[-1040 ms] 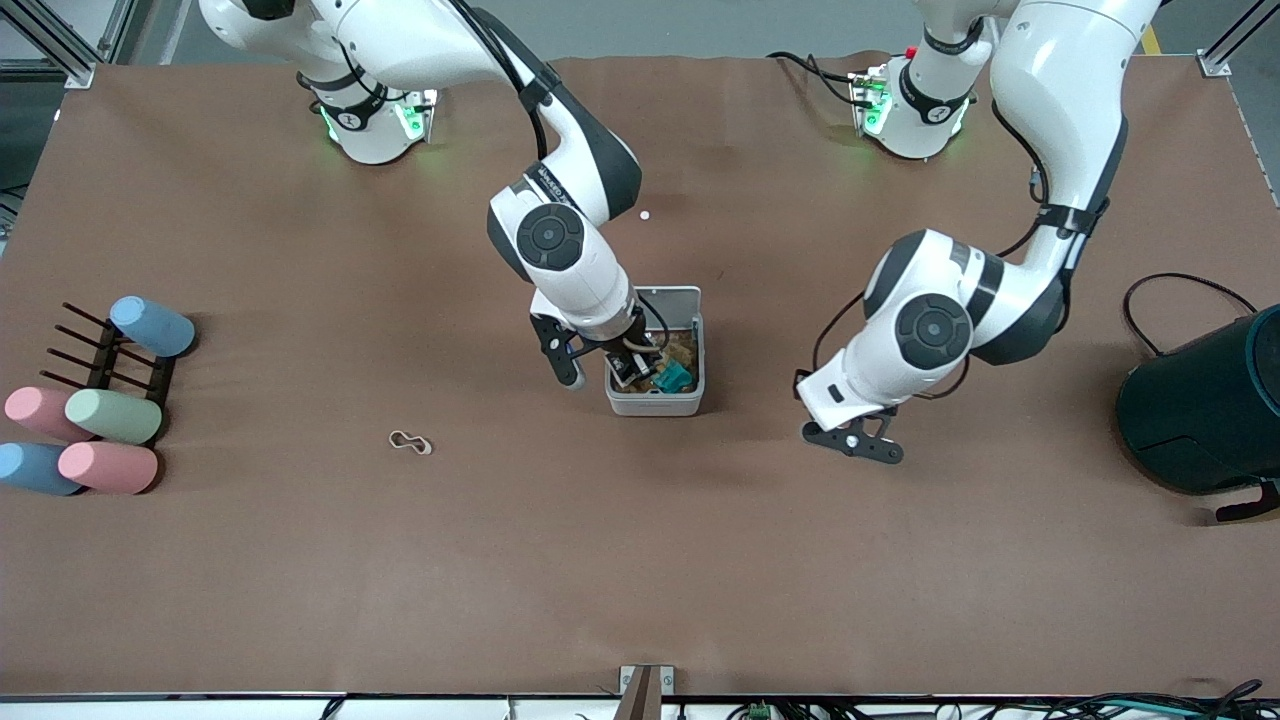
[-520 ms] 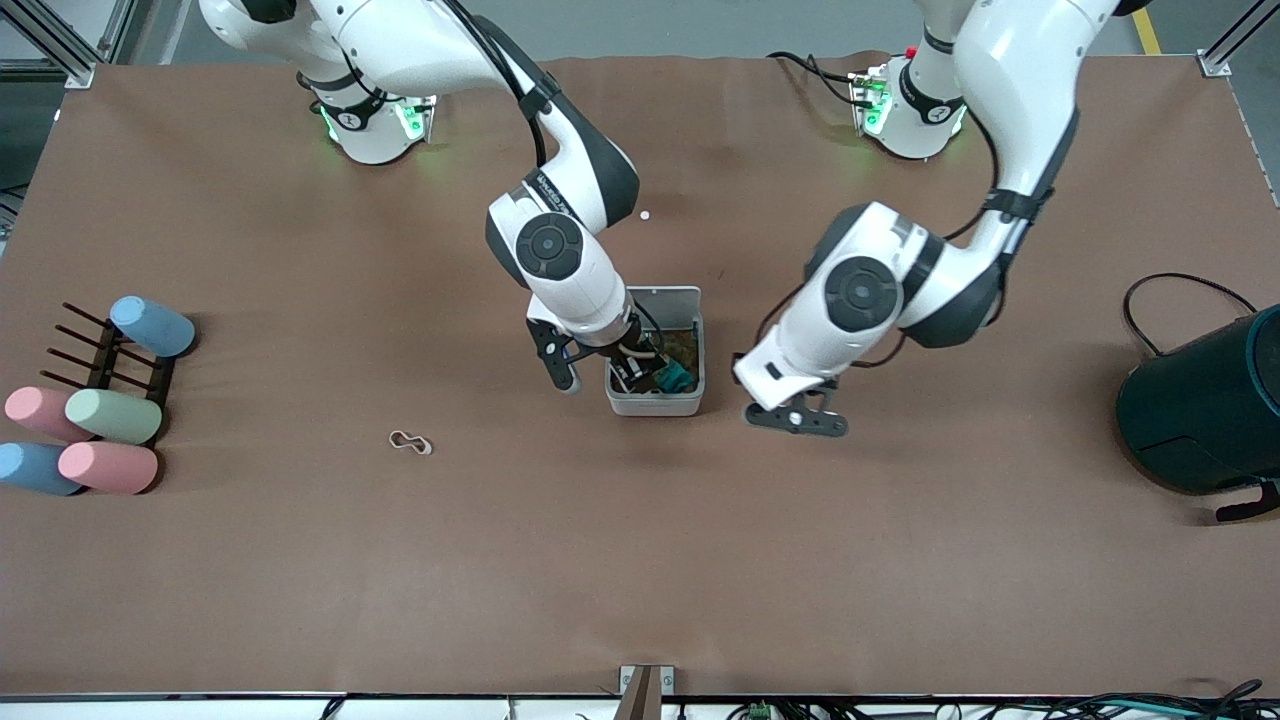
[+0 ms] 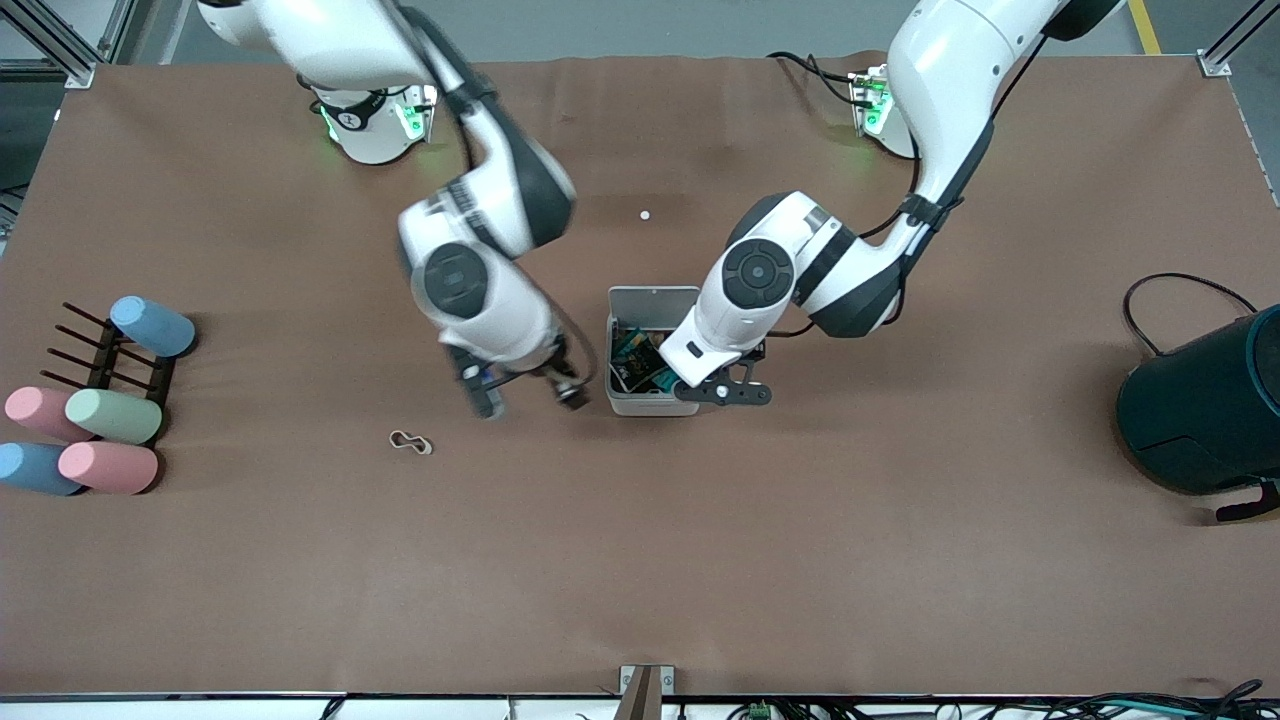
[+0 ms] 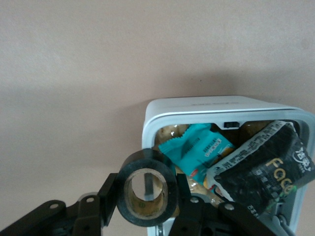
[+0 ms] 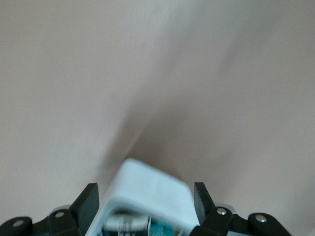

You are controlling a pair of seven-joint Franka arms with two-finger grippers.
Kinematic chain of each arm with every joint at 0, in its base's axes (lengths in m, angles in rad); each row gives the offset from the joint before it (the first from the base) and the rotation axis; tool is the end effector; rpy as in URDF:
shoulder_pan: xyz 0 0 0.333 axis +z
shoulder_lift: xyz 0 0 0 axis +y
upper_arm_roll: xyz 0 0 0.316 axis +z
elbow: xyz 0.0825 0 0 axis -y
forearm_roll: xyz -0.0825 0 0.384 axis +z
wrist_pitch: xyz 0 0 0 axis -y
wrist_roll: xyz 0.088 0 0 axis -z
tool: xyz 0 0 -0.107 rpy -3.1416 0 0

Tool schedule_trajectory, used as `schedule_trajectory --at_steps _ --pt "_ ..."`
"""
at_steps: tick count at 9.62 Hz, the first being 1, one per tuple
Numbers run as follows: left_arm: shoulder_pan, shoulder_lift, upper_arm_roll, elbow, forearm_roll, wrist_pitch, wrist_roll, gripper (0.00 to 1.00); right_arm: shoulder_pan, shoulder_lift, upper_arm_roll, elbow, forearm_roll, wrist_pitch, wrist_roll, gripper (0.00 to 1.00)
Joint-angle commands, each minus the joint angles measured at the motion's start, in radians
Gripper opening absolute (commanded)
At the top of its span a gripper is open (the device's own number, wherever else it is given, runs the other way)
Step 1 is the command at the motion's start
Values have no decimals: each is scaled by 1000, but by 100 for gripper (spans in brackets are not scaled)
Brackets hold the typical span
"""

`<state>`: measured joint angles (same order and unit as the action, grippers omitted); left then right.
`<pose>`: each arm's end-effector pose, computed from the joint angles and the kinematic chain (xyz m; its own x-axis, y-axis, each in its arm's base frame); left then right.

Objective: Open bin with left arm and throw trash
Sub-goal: 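Drop the tape into the bin with the left gripper while the right reaches the ring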

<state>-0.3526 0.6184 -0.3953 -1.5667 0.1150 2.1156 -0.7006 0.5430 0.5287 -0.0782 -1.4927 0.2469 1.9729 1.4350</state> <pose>0.5383 -0.4379 0.3016 0.9940 -0.0482 -0.0985 -0.0399 -0.9956 0.0845 0.6109 0.3334 0.3622 0.4755 -0.8595 -0.1874 -0.8720 -0.4887 0.0289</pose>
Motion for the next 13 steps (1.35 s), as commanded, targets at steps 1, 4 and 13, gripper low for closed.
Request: schedule_trajectory --at_steps 1,4,13 --pt "-40 20 6 48 6 -8 -48 3 -171 -15 23 -104 5 3 -172 86" --pt "-49 27 7 53 11 -8 -68 14 -297 8 20 -173 -6 38 -377 87" --pt "-45 14 9 54 60 -11 -68 100 -325 146 18 -254 -9 346 -390 89"
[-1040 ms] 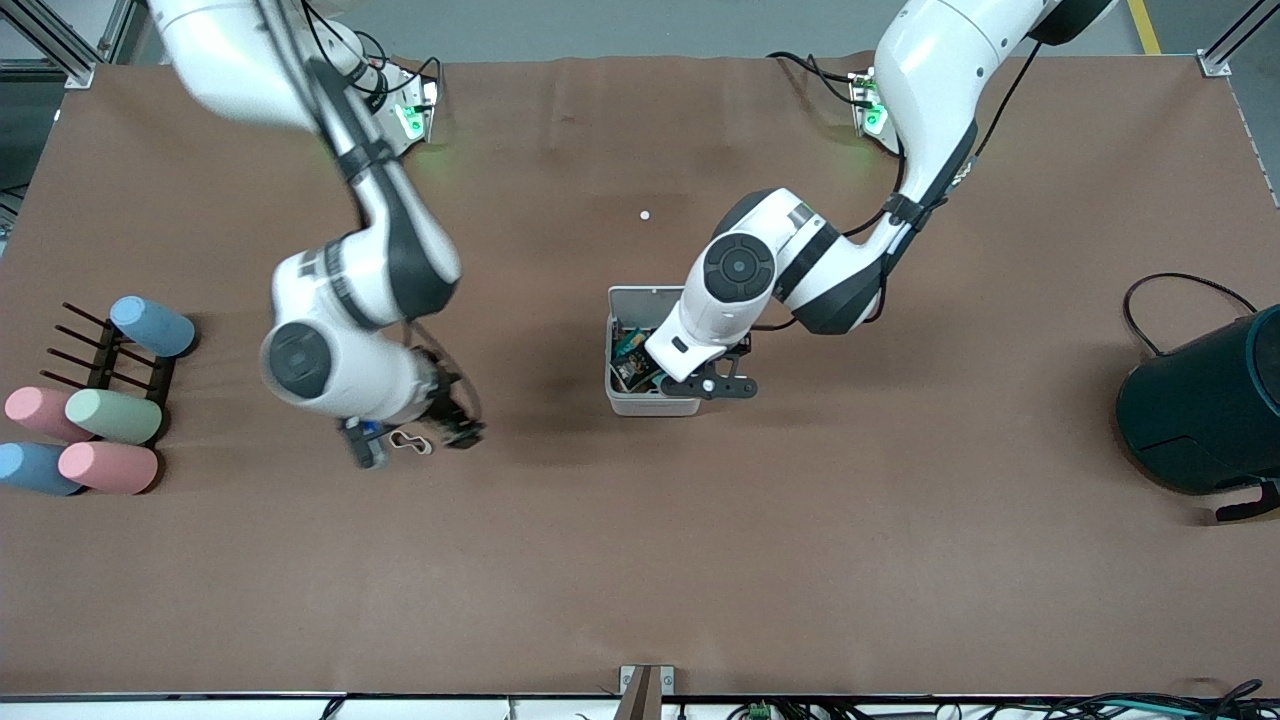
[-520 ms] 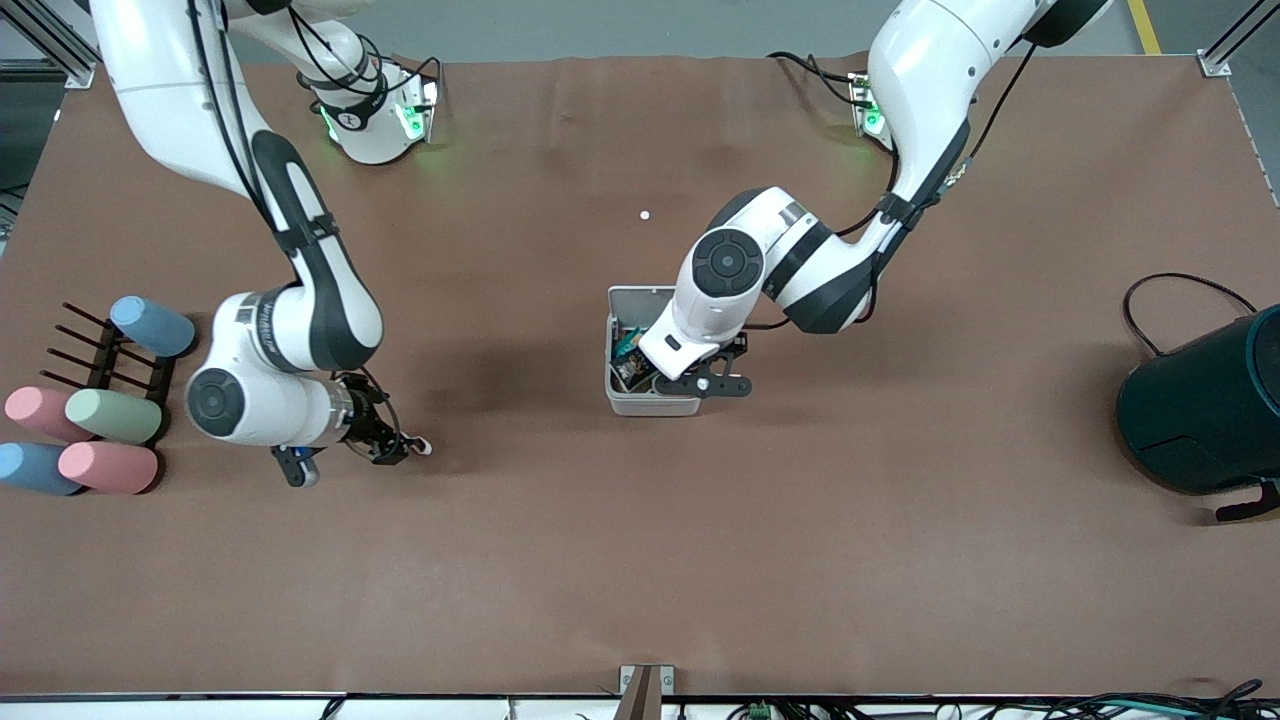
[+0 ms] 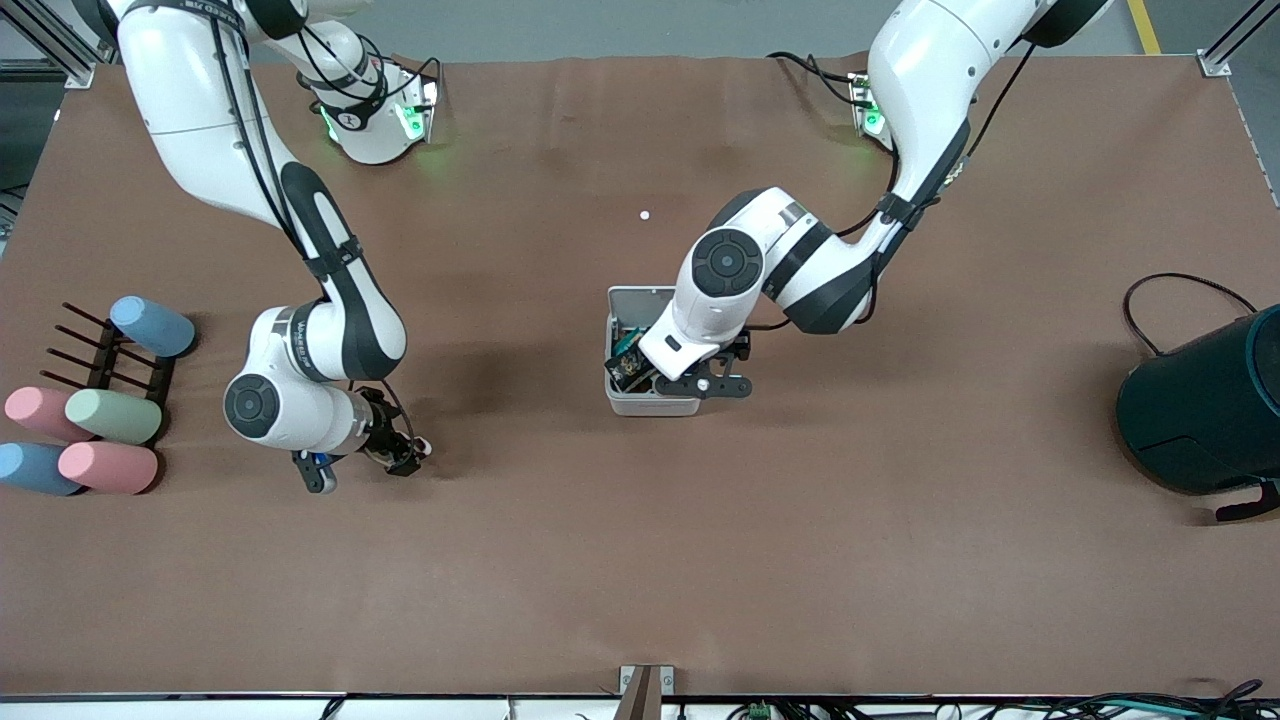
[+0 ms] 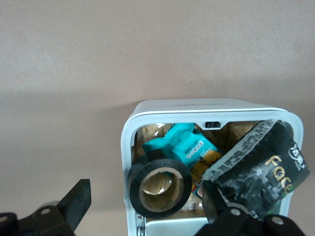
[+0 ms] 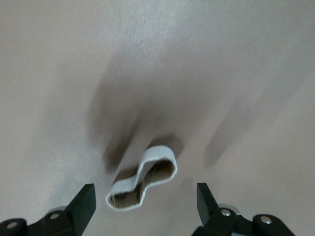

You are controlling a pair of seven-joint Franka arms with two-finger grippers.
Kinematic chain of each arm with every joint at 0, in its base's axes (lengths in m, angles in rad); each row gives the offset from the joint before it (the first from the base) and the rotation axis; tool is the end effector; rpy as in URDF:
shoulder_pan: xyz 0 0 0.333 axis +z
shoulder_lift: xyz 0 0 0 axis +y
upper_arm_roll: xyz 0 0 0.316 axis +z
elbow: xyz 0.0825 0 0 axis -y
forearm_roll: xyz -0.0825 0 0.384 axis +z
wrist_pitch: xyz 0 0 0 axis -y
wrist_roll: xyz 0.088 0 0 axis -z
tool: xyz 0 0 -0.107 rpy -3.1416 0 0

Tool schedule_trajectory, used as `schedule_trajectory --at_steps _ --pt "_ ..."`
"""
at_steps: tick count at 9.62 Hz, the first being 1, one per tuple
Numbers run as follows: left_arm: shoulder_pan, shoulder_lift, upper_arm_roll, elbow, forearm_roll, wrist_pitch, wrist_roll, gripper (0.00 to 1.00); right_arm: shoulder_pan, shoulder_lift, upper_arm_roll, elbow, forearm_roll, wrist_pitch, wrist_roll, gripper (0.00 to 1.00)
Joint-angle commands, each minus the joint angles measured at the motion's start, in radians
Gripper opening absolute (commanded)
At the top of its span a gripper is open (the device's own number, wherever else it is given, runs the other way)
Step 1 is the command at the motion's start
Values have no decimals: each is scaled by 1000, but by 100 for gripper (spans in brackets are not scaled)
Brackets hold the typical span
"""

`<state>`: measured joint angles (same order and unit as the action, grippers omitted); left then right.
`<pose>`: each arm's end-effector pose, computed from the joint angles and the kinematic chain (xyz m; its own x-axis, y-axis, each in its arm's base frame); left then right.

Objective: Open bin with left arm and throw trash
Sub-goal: 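Grasp the white paper ring with the right gripper while the left gripper withdraws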

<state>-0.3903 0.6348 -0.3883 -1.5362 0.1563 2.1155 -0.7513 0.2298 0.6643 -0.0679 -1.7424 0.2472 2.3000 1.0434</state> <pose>0.5327 -0.4558 0.3031 0.9968 -0.0432 -0.0680 -0.0388 -0.9972 0.0646 0.6452 0.1140 0.1867 0.4937 -0.8542 -0.1632 -0.8624 -0.5051 0.0346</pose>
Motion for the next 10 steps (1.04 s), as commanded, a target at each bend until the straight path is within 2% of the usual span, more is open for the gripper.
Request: schedule_trajectory --at_steps 1,2,4,5,7,10 --pt "8 -12 2 25 20 -22 -11 100 -4 21 7 -6 -11 36 4 84" --pt "36 -41 3 24 19 -55 -7 100 9 24 7 -8 -13 33 4 73" --pt "105 -101 -1 25 19 -133 -5 100 9 23 8 -6 -11 22 13 23" --pt "137 -130 -4 27 17 -184 0 100 13 21 8 -5 -11 12 21 3" --pt "221 -184 -4 25 19 -236 68 100 11 11 10 18 -6 -42 126 0" --pt "396 -257 -15 37 5 -307 350 100 98 -46 14 139 1 -204 341 1"
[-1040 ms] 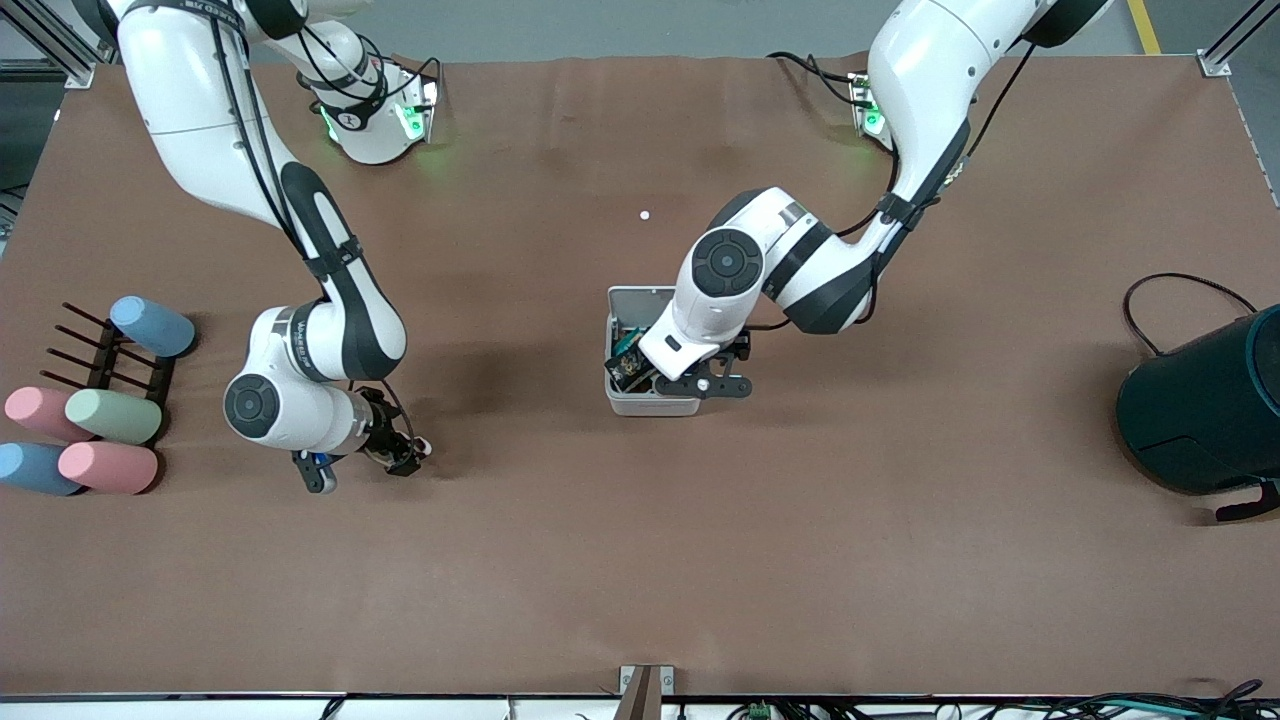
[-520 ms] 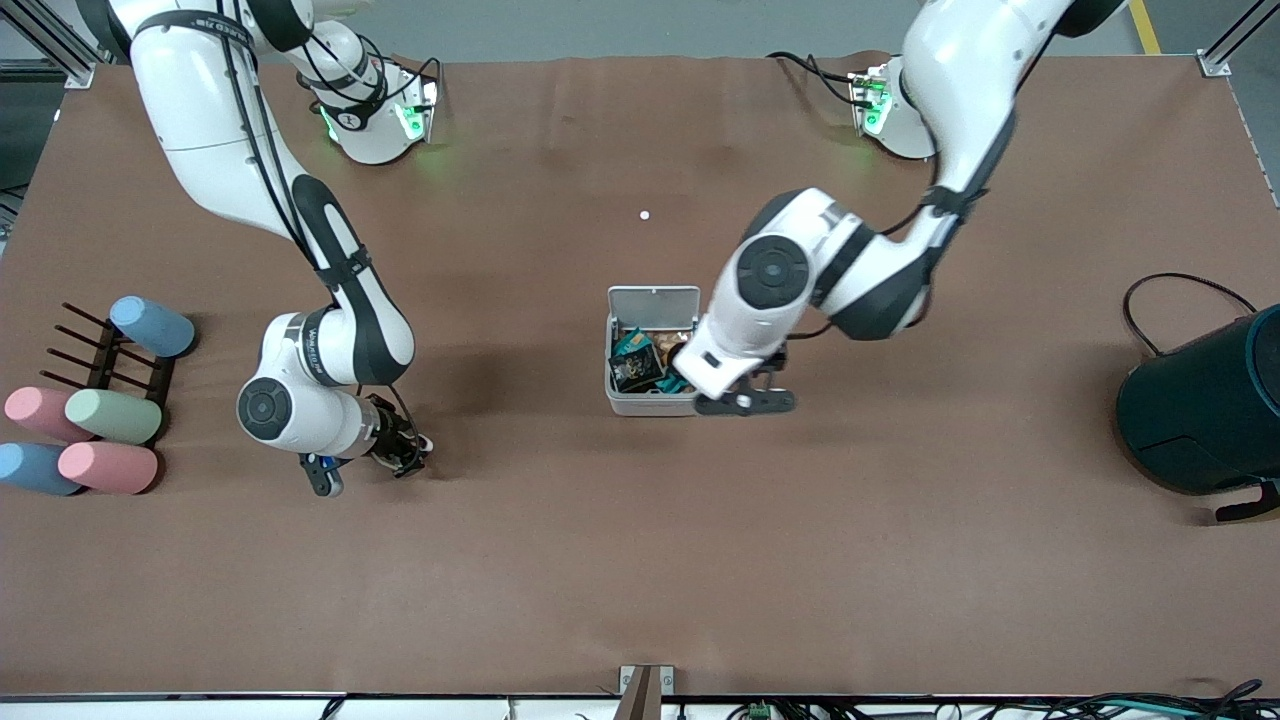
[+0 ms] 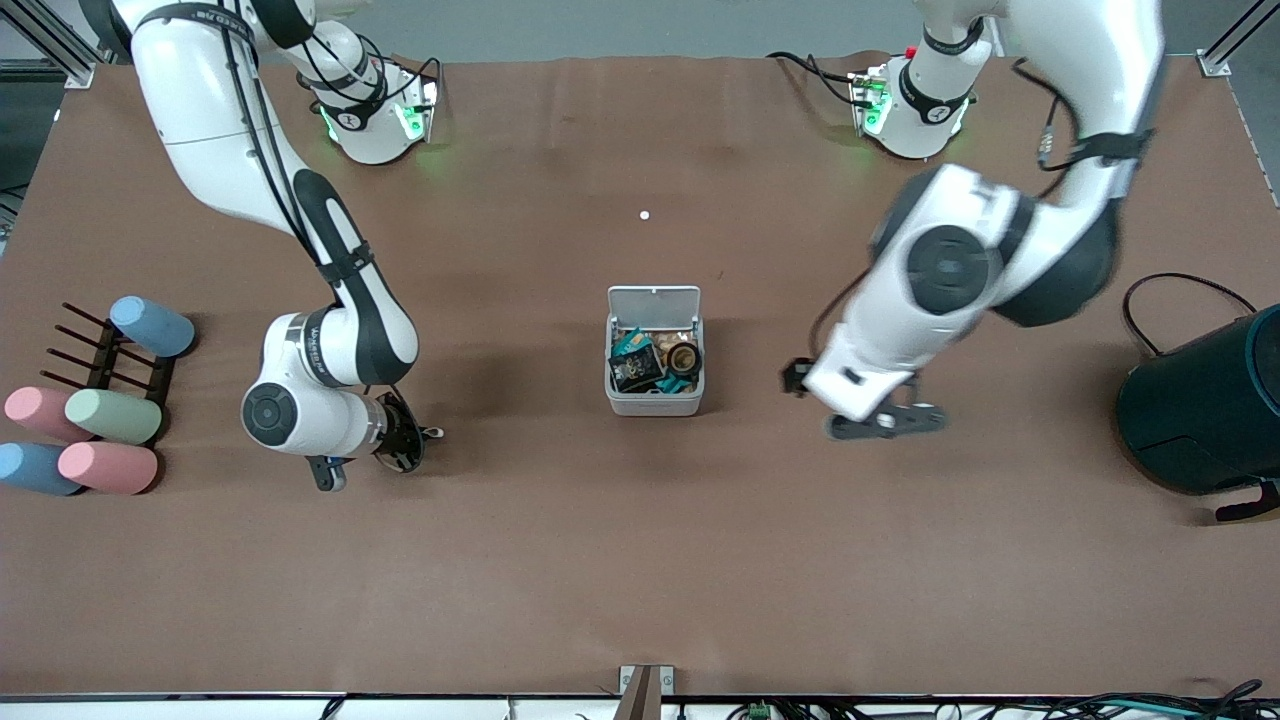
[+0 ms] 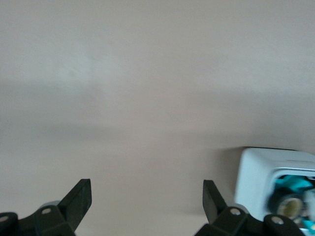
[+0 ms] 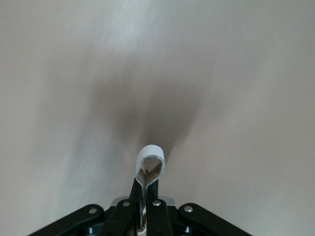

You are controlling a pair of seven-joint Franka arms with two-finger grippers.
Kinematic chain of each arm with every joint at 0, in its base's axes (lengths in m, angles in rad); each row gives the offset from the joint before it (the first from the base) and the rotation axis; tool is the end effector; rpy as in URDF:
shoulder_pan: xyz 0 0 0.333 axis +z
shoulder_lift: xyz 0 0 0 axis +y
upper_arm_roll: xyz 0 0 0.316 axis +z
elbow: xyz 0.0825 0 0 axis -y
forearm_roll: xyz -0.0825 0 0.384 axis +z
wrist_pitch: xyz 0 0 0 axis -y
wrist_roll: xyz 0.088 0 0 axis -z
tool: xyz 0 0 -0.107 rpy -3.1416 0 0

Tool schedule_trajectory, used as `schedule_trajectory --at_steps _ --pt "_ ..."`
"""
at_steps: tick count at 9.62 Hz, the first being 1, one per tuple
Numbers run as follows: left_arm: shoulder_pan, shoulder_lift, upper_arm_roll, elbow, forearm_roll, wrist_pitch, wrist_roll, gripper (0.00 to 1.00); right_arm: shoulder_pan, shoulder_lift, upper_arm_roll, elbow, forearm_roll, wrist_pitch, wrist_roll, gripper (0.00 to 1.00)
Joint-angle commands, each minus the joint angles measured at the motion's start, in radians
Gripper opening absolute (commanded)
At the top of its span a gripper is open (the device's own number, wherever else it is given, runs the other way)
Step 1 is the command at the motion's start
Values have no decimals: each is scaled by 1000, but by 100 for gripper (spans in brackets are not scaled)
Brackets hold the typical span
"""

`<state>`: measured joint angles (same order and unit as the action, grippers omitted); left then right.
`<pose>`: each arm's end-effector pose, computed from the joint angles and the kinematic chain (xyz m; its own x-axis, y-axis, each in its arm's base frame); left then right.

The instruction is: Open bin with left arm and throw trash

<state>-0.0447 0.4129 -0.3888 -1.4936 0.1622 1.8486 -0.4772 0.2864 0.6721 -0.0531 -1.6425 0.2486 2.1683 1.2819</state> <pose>0.6291 -0.2359 0.4452 0.9994 0.0247 -0.0226 0.0244 -0.9996 -0.0139 0.6507 0.1683 0.2120 0.3518 -0.9173 -0.1865 -0.9213 -0.3746 0.1044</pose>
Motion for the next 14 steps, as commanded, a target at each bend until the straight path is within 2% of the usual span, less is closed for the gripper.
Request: schedule_trajectory --at_steps 1,2,3,4,6,7,10,11,12,13,14 --pt "68 -57 -9 39 -3 -96 133 100 110 -54 1 120 0 -117 226 1" --pt "84 -63 -4 76 -3 -153 175 100 175 -54 1 169 0 -140 310 1" --pt "110 -109 -7 94 -4 -187 204 100 247 -57 1 191 1 -165 371 1" --pt "103 -162 20 95 -18 -228 219 100 304 -59 1 203 1 -170 429 1" --pt "60 -287 185 67 -116 -304 326 100 402 -68 3 216 3 -209 517 1" --pt "31 -336 244 43 -127 -319 366 100 428 -81 3 214 1 -209 542 1" --pt "-32 -477 349 -115 -139 -319 371 100 458 -83 19 214 3 -208 540 2" --pt "-44 -473 367 -114 -145 -313 382 100 459 -83 19 214 3 -206 540 4" --pt "-69 -470 401 -112 -145 -299 391 100 458 -83 19 216 3 -199 539 10" --pt "-72 -465 421 -103 -151 -269 391 100 451 -83 18 216 3 -199 534 23" --pt "-70 -450 429 -74 -158 -269 393 100 454 -79 18 216 -2 -200 528 68"
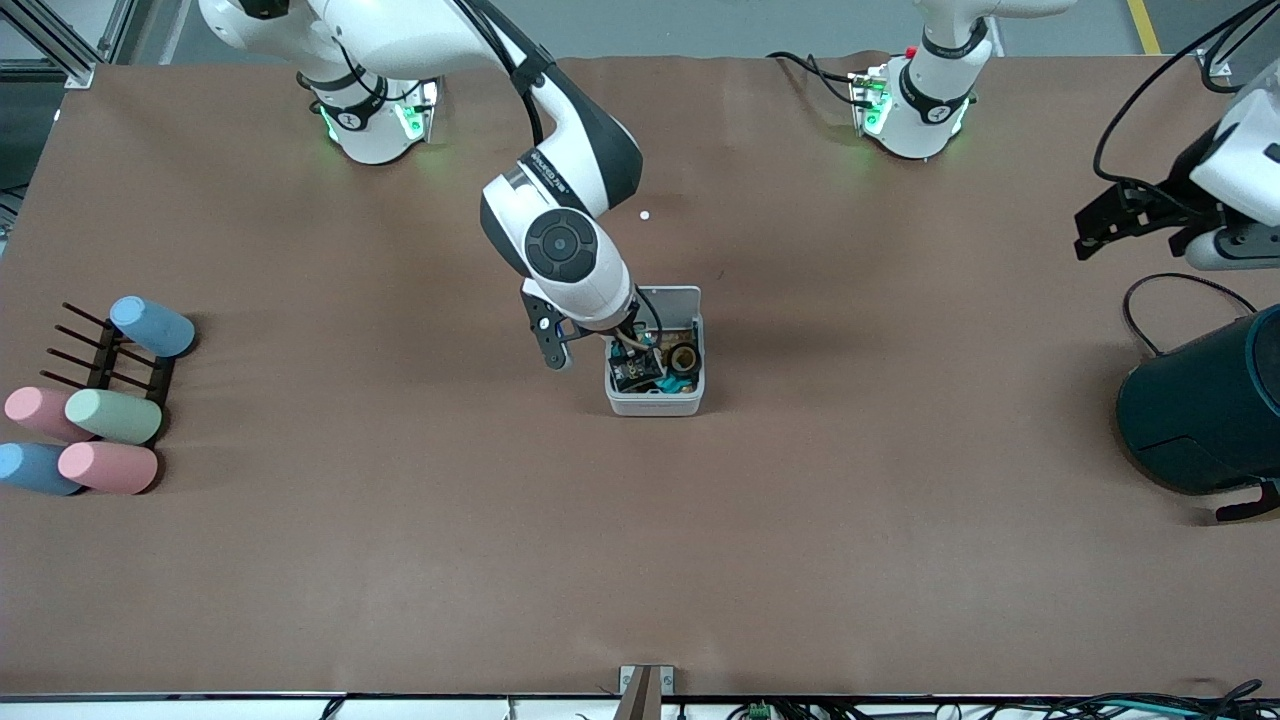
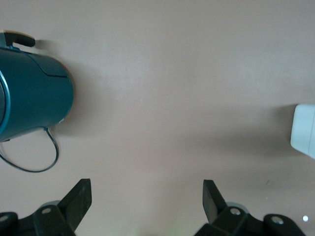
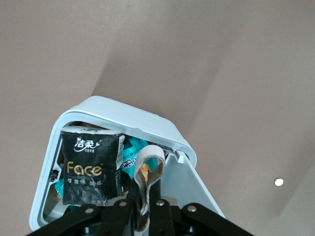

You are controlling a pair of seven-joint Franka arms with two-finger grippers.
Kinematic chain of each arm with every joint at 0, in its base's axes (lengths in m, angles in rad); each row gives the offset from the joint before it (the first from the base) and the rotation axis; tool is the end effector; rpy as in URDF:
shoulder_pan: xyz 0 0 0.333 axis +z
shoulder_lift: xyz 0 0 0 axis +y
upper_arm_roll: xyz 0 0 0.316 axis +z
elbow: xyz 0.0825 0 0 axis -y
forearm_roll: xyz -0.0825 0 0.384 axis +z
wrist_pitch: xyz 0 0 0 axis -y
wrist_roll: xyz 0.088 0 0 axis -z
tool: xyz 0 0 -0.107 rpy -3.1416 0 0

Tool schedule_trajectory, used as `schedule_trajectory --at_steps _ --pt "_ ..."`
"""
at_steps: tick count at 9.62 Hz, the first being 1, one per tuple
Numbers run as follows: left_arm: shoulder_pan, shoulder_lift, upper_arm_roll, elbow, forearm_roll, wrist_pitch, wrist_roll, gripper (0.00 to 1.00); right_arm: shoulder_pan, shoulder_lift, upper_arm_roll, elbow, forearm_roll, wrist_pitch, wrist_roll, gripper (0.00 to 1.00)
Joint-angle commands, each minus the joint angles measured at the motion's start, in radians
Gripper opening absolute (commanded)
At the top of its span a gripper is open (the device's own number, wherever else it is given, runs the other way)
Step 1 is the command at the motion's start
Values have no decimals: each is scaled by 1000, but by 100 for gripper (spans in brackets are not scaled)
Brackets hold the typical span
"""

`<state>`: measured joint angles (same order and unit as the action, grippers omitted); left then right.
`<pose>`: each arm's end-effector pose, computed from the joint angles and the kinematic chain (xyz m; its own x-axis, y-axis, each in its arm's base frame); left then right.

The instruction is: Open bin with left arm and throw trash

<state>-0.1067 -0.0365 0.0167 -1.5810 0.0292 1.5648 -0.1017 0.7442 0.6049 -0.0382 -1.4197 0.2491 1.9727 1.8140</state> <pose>0.5409 -0.0455 0.6392 0.9997 0.0119 0.0231 0.0125 -0.9996 -0.0264 0.5283 0.4777 0.3421 0.3423 -0.9222 -0.1801 -0.9251 -0.3643 0.1068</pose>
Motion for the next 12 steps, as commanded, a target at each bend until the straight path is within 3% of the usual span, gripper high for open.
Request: schedule_trajectory --at_steps 1,4,6,8,12 --pt "-7 24 23 44 -25 -6 14 100 3 -13 1 -7 -5 -5 -4 69" --pt "-8 60 14 82 -22 -8 -6 100 -3 -16 0 -7 -8 -6 -4 69" --pt "-7 61 14 82 -23 -8 -4 100 -63 -26 -8 36 -10 -20 -43 69" --pt "-7 60 14 82 -25 -8 -3 100 -226 -91 -6 36 -4 -95 -190 69" --pt "8 76 14 56 -26 12 -12 100 -538 -233 -11 15 -16 -437 -778 70"
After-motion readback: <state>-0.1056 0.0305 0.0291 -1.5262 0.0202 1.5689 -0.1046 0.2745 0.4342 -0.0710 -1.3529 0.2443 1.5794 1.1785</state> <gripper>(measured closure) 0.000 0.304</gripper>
